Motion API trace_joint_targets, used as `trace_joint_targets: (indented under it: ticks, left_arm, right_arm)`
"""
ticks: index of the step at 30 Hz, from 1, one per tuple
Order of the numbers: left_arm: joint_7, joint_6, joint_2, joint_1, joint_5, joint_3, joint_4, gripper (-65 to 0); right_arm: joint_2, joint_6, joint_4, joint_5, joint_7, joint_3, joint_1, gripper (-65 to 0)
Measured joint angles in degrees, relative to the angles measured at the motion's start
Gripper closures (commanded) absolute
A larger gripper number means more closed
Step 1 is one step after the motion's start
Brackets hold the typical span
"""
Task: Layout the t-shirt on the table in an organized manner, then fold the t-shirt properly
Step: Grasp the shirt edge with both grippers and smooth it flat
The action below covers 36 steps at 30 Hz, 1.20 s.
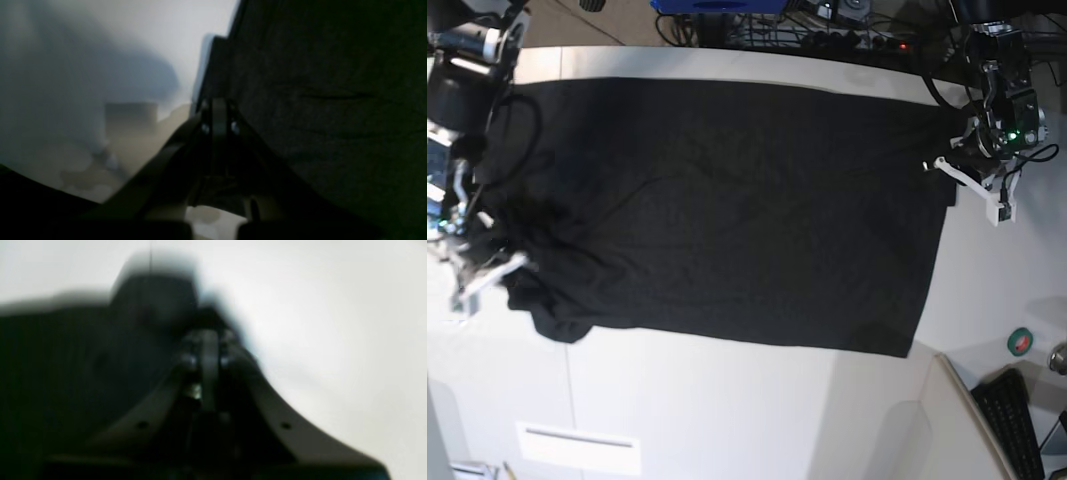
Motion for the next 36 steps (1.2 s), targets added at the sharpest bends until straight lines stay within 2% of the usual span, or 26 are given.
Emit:
trace_joint_targets:
  ticks: [2, 6, 13, 17, 22, 28, 32, 34, 36]
  left_arm:
    - [0.1, 0.0, 0.1, -0.4, -0.1, 0.0, -1.7, 0.0]
    - [0.0, 0.2, 0.7, -1.9, 0.6, -0.2, -5.1, 0.0]
    - [-0.5, 0.0, 0.5, -1.7, 0.2, -0.3, -7.4, 0.0]
    - [-0.6, 0.0, 0.5, -1.3, 0.1, -0.3, -7.4, 0.0]
    - [-0.6, 0.0, -0.4, -1.2, 0.2, -0.3, -7.4, 0.0]
    - [-0.3, -0.1, -2.6, -1.2, 0.1, -0.9, -7.4, 0.0]
    - [-0.3, 0.0, -2.8, -1.9, 0.2, -4.2, -7.4, 0.0]
    - [-0.3, 0.0, -3.0, -2.0, 0.2, -5.4, -7.4, 0.0]
    - [-0.1, 0.0, -3.4, -1.9, 0.2, -5.6, -7.2, 0.0]
  right_arm:
    - [-0.8, 0.9, -2.8, 0.6, -1.9, -0.2, -0.1, 0.0]
    - [0.5, 0.3, -8.2, 0.2, -1.7, -0.1, 0.5, 0.0]
    - [0.3, 0.3, -7.2, 1.6, -1.0, 0.0, -2.9, 0.0]
    - [-0.7, 0.8, -1.6, 2.2, -0.7, -0.4, -8.1, 0.0]
    - [-0.7, 0.3, 7.2, 0.9, -2.4, -7.8, -14.0, 0.0]
    - [-0.9, 0.7, 14.4, 0.3, -11.8, -8.1, -16.2, 0.0]
    - [-0.9, 0.5, 21.2, 0.5, -12.3, -7.9, -16.7, 0.0]
    - [-1.5, 0.8, 22.7, 1.1, -12.3, -5.3, -14.7, 0.0]
    - [-3.0, 0.6, 21.0, 3.3, -12.5, 1.6, -10.2, 0.0]
